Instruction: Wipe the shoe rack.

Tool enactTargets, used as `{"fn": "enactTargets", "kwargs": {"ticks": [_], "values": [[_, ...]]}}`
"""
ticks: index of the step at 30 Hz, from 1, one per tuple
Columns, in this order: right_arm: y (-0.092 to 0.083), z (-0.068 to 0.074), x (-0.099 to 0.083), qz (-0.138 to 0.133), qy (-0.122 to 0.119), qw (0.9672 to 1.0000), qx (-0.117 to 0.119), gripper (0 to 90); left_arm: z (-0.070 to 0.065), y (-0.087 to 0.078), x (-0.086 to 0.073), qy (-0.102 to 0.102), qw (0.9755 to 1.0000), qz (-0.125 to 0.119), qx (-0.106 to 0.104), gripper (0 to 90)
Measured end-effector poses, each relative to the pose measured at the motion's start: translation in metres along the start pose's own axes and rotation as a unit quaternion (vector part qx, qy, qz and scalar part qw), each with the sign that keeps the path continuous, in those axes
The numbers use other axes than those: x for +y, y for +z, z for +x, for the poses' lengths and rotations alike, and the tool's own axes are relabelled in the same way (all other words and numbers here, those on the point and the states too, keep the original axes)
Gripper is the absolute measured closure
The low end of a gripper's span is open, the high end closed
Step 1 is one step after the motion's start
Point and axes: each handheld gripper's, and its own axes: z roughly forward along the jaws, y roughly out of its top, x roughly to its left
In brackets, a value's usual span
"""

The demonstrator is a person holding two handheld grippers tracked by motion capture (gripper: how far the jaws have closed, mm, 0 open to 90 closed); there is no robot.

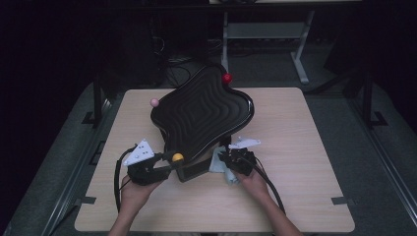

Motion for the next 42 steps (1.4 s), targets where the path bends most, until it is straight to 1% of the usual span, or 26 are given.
{"fn": "enactTargets", "kwargs": {"ticks": [2,3,6,8,9,10,11,13,15,16,18,20,22,23,24,26,28,29,32,33,34,36,37,39,41,42], "values": [[0.000,0.007,-0.001,0.002,-0.010,0.9999,-0.003,81.7,0.001,0.001,0.000,-0.002,1.0000,0.001,-0.001,55.8],[0.001,0.012,-0.001,0.002,-0.014,0.9999,0.009,81.8,0.001,0.001,0.000,-0.002,1.0000,0.001,-0.001,55.6],[0.002,0.021,-0.002,0.007,-0.027,0.9992,0.028,81.8,0.000,0.002,0.001,-0.001,1.0000,0.001,0.001,55.2],[0.002,0.022,-0.001,0.010,-0.033,0.9988,0.034,81.9,0.000,0.003,0.001,-0.002,1.0000,-0.001,0.000,55.5],[0.002,0.020,0.000,0.014,-0.030,0.9987,0.038,81.9,-0.001,0.003,0.001,-0.001,1.0000,0.000,0.001,56.5],[0.001,0.018,0.000,0.014,-0.030,0.9988,0.035,81.9,-0.001,0.003,0.001,0.000,1.0000,0.001,0.001,57.3],[0.001,0.015,0.001,0.014,-0.032,0.9991,0.024,81.9,-0.001,0.004,0.001,0.000,1.0000,0.002,-0.001,57.2],[0.000,0.007,0.001,0.010,-0.022,0.9997,0.006,81.8,-0.002,0.004,0.001,0.003,1.0000,0.002,0.002,59.4],[0.000,0.004,0.001,0.007,-0.009,0.9999,0.005,81.8,-0.001,0.003,0.001,0.004,1.0000,0.004,0.000,59.9],[0.000,0.006,0.000,0.006,-0.009,0.9999,0.002,81.8,-0.001,0.003,0.001,0.005,1.0000,0.004,0.000,60.0],[0.001,0.012,-0.001,0.007,-0.014,0.9997,0.016,81.7,0.000,0.002,0.001,0.006,1.0000,0.005,-0.004,60.2],[0.001,0.018,0.000,0.011,-0.029,0.9993,0.023,81.7,0.000,0.000,0.000,0.007,0.9999,0.005,-0.007,60.2],[0.001,0.018,0.001,0.015,-0.040,0.9988,0.023,81.7,0.000,-0.002,-0.001,0.008,0.9999,0.005,-0.010,60.3],[0.000,0.015,0.002,0.012,-0.040,0.9991,0.011,81.7,0.000,-0.003,-0.001,0.008,0.9999,0.005,-0.011,60.3],[-0.001,0.011,0.002,0.010,-0.034,0.9994,0.005,81.6,0.000,-0.004,-0.001,0.009,0.9999,0.007,-0.013,60.3],[0.000,-0.001,0.001,0.002,0.001,1.0000,-0.003,81.6,0.001,-0.006,-0.002,0.009,0.9998,0.008,-0.016,60.2],[0.000,-0.002,0.000,-0.001,0.009,1.0000,0.001,81.6,0.002,-0.007,-0.002,0.008,0.9998,0.009,-0.015,60.0],[0.000,0.004,-0.001,0.000,-0.004,1.0000,-0.003,81.6,0.003,-0.008,-0.002,0.006,0.9998,0.008,-0.015,59.8],[0.002,0.018,-0.001,0.005,-0.022,0.9996,0.019,81.7,0.007,-0.013,-0.004,-0.003,1.0000,0.007,-0.006,59.5],[0.002,0.024,-0.001,0.007,-0.034,0.9990,0.026,81.7,0.008,-0.014,-0.004,-0.004,1.0000,0.006,-0.003,59.6],[0.003,0.027,-0.001,0.009,-0.048,0.9985,0.026,81.7,0.010,-0.015,-0.005,-0.006,1.0000,0.006,-0.001,59.5],[0.003,0.026,0.001,0.011,-0.054,0.9982,0.024,81.7,0.009,-0.015,-0.005,-0.008,1.0000,0.004,0.003,59.3],[0.004,0.020,0.003,0.009,-0.040,0.9991,0.011,81.6,0.009,-0.016,-0.005,-0.007,1.0000,0.002,0.004,58.6],[0.005,0.009,0.003,0.000,-0.013,0.9999,-0.002,81.6,0.009,-0.015,-0.004,-0.008,1.0000,0.001,0.003,57.2],[0.005,0.004,0.002,-0.006,0.006,0.9999,0.006,81.6,0.009,-0.015,-0.004,-0.009,1.0000,-0.002,0.003,57.3],[0.005,0.006,0.001,-0.007,0.004,1.0000,0.002,81.5,0.009,-0.015,-0.004,-0.008,1.0000,-0.001,0.004,57.3]]}}
